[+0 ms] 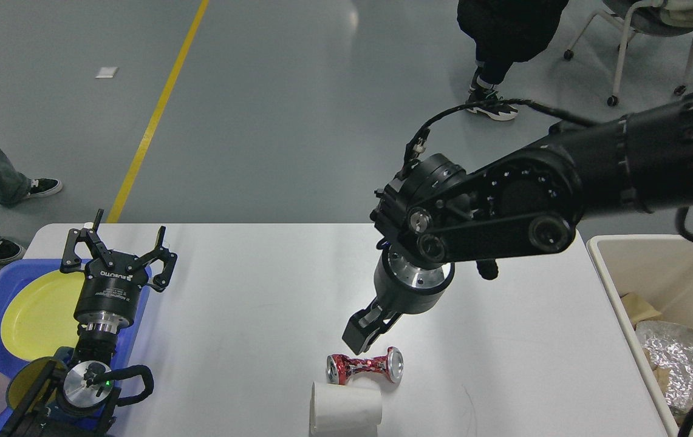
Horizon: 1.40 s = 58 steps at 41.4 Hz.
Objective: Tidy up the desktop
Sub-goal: 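Raise the right gripper and move it over the second white cup, then lower the right gripper and grasp the white cup beside the can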
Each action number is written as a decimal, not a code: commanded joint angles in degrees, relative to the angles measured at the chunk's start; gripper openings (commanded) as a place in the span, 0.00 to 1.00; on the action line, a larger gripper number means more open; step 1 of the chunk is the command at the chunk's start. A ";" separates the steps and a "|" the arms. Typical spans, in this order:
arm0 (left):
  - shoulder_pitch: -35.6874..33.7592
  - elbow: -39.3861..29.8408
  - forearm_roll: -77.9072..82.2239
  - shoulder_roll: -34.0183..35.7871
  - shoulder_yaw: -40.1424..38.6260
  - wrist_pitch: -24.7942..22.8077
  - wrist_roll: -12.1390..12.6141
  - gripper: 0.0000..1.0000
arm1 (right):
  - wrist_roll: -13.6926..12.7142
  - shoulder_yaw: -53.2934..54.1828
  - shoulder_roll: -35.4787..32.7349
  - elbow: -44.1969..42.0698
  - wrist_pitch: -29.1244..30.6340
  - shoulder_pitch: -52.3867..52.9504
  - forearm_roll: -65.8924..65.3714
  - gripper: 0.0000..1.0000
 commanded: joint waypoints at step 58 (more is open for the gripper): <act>0.00 0.00 0.00 0.00 0.00 0.00 0.09 0.97 | -0.09 -5.71 13.13 -10.36 -18.39 -29.93 -27.22 0.96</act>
